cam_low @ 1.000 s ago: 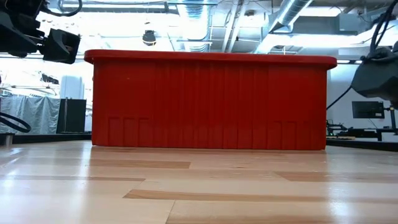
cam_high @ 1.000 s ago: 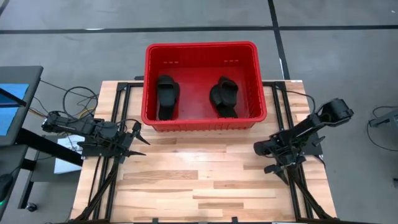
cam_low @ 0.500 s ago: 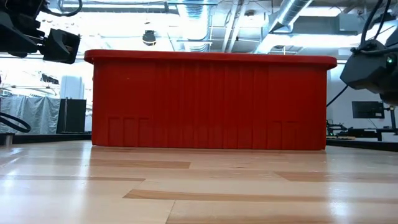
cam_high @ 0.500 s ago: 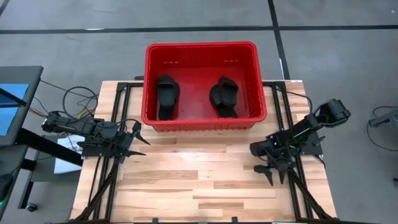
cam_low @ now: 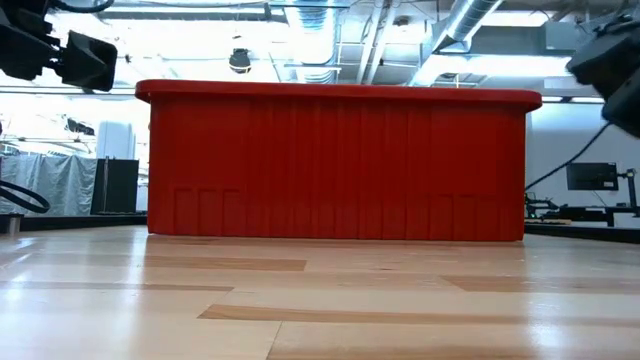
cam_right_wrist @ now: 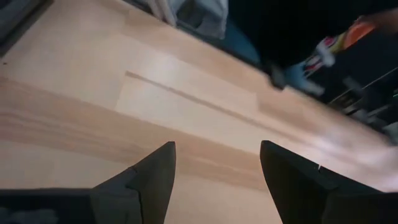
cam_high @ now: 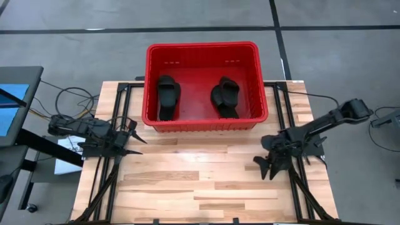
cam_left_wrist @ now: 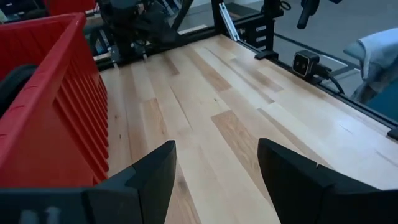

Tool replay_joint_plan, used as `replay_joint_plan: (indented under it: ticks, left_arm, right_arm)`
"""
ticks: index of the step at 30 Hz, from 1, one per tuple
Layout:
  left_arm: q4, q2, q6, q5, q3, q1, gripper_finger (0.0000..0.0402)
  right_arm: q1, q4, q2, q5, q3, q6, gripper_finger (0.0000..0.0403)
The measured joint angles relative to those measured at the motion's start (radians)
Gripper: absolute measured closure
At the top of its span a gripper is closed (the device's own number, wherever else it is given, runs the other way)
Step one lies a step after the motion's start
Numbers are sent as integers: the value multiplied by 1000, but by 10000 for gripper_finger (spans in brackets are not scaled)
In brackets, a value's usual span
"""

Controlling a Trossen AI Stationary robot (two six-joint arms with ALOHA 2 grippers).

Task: Pick and place slides into bin
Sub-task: Return to Home Position

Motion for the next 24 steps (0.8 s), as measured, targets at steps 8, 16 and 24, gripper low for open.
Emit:
replay_joint_plan:
  ticks: [8, 16, 24]
  left_arm:
    - [-12, -16, 0, 0, 0, 1, 183]
    - [86, -16, 0, 0, -71, 1, 183]
    - [330, -5, -1, -13, -194, 1, 183]
  right_arm:
    - [0, -28, -291, -8, -77, 1, 179]
    - [2, -29, -528, -8, -77, -5, 179]
    - [2, -30, -662, -7, -77, -7, 179]
